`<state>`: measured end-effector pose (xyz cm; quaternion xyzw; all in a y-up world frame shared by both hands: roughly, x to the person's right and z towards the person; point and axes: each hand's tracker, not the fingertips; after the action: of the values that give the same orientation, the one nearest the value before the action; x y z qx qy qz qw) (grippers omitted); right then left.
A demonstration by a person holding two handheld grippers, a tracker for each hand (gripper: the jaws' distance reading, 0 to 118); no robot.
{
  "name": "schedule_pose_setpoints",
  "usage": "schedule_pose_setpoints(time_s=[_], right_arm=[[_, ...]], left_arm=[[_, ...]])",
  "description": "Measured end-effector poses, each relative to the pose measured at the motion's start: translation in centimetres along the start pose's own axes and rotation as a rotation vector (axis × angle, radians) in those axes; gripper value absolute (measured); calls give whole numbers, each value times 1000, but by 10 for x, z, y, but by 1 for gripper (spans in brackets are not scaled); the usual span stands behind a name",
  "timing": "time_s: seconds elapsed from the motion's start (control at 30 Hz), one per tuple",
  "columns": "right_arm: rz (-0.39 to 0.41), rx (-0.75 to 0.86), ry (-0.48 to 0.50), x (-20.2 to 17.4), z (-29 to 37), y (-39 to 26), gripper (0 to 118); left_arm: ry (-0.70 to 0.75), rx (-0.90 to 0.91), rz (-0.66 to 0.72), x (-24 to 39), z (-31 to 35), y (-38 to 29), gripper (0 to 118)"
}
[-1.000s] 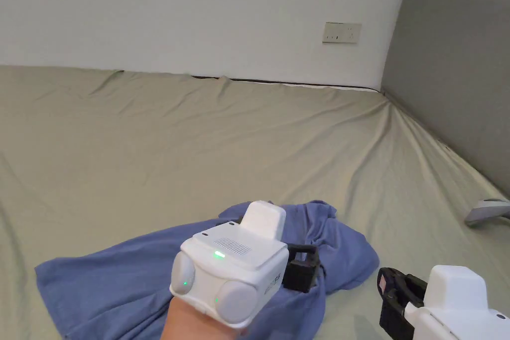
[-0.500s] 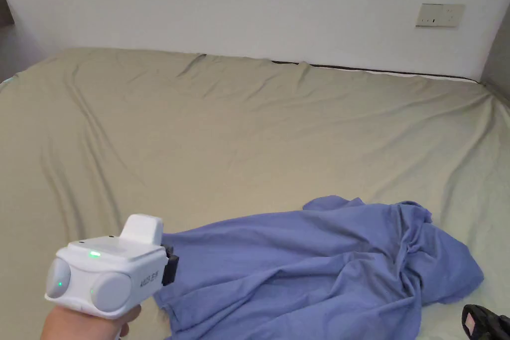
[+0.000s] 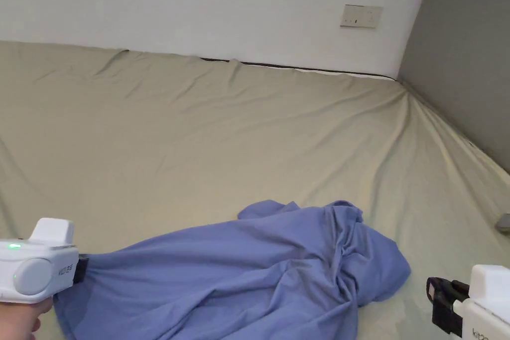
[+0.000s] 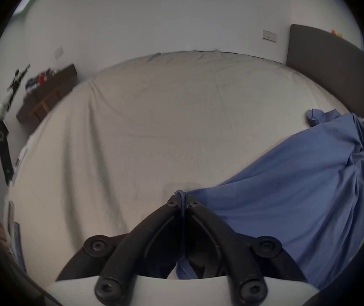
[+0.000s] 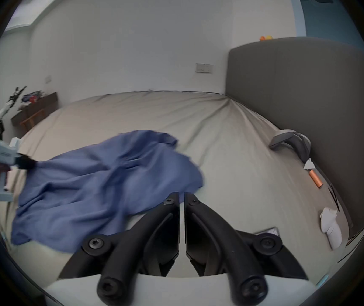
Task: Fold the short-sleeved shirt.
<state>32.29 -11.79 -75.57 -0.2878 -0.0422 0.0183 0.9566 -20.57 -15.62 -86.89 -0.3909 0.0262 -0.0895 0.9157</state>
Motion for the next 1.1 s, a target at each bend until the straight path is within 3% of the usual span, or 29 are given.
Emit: schedule_pose_setpoints(time_s=[0.07, 0.1, 0.13, 0.17, 0.2, 0.33, 0.4, 0.5, 0.53, 0.57, 0.6, 0.67, 0.7, 0.87, 1.0, 1.1], right_arm=[[-43, -65, -4, 18, -38, 10, 10], [-63, -97, 12, 28, -57, 13, 28], [-74, -120, 25, 33, -73, 17, 72], [-62, -136, 6, 37, -89, 19, 100], [-61, -155, -2, 40, -105, 20, 109], [-29, -246, 33, 45, -142, 18, 105], [9, -291, 115, 37, -149, 14, 100], [19, -233, 206, 26, -145, 16, 46], [-4, -253, 243, 26, -146, 18, 16], [-60, -305, 272, 27, -147, 20, 9], [-41, -289, 204, 28, -143, 24, 9], [-30, -283, 209, 32, -132, 34, 7], [3, -250, 167, 33, -122, 42, 7], [16, -106, 159, 38, -68, 92, 7], [101, -7, 151, 26, -23, 140, 7], [88, 82, 162, 12, 17, 177, 7]], left_arm=[[-29, -13, -34, -7, -24, 1, 0], [-34, -9, -15, -6, -24, 0, 0], [-40, 2, 6, -6, -23, -1, 0], [-46, 14, 31, -23, -8, 7, 0], [-55, 20, 46, -25, -6, 7, 0], [-56, 23, 62, -29, 2, 10, 0], [-64, 23, 71, -27, -2, 8, 0], [-66, -2, 84, -28, -7, 8, 0], [-70, -10, 82, -26, -9, 7, 0], [-73, -20, 79, -28, -13, 7, 0], [-67, -23, 74, -29, -13, 7, 0], [-66, -22, 75, -34, -8, 10, 0], [-72, -13, 77, -40, -6, 14, 0], [-39, 123, 47, -50, 44, 49, 0], [3, 234, 3, -62, 93, 87, 0], [9, 300, 25, -77, 127, 119, 0]])
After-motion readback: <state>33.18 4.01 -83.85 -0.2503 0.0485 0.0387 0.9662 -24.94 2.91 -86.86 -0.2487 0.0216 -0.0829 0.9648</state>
